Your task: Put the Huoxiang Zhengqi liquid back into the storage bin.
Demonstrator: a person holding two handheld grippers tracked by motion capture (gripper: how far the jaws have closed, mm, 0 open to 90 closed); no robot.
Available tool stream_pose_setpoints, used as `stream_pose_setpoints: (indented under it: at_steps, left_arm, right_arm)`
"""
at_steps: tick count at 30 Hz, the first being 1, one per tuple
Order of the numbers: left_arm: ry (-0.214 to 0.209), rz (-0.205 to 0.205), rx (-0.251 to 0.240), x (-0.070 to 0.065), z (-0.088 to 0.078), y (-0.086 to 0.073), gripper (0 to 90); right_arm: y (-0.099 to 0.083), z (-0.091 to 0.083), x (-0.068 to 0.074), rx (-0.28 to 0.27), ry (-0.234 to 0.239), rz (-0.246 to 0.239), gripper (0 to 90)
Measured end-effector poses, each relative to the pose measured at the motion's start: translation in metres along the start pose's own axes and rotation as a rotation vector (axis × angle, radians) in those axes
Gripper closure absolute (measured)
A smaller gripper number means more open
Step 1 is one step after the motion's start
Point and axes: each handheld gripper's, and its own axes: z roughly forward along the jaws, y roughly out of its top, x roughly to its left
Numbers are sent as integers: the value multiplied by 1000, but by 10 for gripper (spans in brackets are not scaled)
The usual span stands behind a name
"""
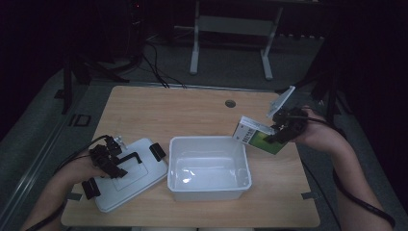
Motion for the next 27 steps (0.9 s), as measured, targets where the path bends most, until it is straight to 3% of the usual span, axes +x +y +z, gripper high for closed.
stream_pose_setpoints:
  at_steps: [3, 5, 9, 27]
  left_arm:
    - [0, -4, -2, 0, -1, -1, 334]
    - [-1, -2, 0, 0, 0, -1, 335]
    - [-1, -1, 3, -1, 1, -2, 334]
    - [1, 3, 3, -2, -1, -3, 334]
  right_arm:
    - [11, -2, 14, -1, 7, -52, 638]
    - [14, -2, 16, -4, 8, -60, 638]
    - [29, -3, 35, -19, 43, -133, 638]
    - [71, 22, 73, -30, 158, -280, 637]
